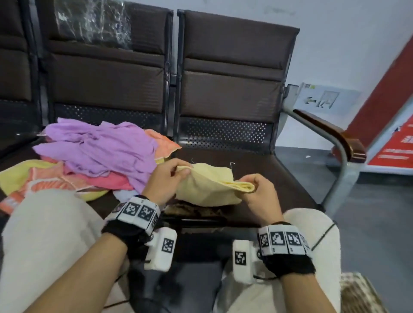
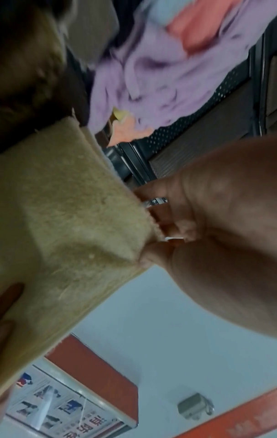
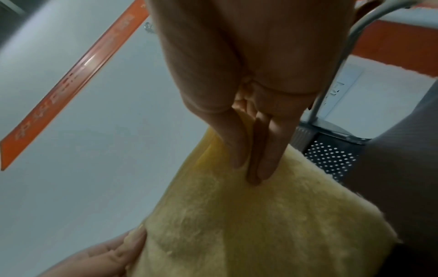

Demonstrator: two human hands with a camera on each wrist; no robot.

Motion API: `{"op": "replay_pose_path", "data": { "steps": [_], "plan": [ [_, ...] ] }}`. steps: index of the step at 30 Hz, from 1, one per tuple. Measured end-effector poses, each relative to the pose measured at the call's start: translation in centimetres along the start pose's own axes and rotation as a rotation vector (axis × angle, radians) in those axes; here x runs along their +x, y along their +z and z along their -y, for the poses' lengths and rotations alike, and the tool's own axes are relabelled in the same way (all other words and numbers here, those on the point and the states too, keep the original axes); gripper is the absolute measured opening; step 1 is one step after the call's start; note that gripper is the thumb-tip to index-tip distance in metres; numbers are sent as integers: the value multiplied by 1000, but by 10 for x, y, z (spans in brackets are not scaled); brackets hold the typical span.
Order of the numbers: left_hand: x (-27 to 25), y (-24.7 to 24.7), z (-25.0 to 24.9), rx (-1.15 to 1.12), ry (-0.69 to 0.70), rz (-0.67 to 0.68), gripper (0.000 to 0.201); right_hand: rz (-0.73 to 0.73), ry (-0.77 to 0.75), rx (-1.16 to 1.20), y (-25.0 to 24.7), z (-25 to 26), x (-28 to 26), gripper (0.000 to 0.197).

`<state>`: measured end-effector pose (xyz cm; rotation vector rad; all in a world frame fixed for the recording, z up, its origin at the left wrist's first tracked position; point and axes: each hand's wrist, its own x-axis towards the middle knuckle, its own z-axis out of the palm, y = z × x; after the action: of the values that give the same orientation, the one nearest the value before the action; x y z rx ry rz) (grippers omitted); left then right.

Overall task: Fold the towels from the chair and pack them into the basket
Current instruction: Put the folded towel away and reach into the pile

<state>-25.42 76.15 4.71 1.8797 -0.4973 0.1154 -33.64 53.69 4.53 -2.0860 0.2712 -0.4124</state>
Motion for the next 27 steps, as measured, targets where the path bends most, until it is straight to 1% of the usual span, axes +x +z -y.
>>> {"op": "replay_pose_path", "data": {
  "steps": [2, 5, 8, 9, 11, 13, 16, 18, 21, 23, 25, 27],
  "plan": [
    [-13, 1, 8, 3, -31, 45, 16, 25, 29, -52, -5, -8, -16, 27],
    [-19, 0, 15, 19, -55, 103, 12, 78, 61, -30, -9, -8, -21, 23],
    [-7, -3, 24, 76, -75, 98, 13, 92, 17, -212, -9, -8, -9, 6],
    [-1, -4, 27, 85, -83, 97, 14, 93, 18, -247, -7, -9, -3, 7],
    [15, -2, 31, 103, -96, 107, 16, 88, 37, -271, -2, -13, 16, 13],
    [35, 4, 35, 101, -92, 104, 10, 98, 86, -285, 4, -16, 38, 17],
    [68, 14, 47, 85, -119, 92, 8, 136, 142, -291, 16, -27, 76, 15],
    [91, 19, 60, 94, -140, 90, 11, 155, 168, -310, 24, -37, 99, 13],
    [121, 27, 81, 79, -178, 65, 11, 197, 186, -345, 37, -49, 132, 21],
    [137, 32, 95, 106, -214, 52, 10, 227, 197, -361, 43, -54, 151, 20],
    [150, 38, 110, 114, -288, 86, 11, 240, 237, -346, 48, -61, 166, 19],
    [154, 44, 124, 119, -355, 116, 17, 237, 296, -319, 51, -67, 171, 25]
  ]
}}
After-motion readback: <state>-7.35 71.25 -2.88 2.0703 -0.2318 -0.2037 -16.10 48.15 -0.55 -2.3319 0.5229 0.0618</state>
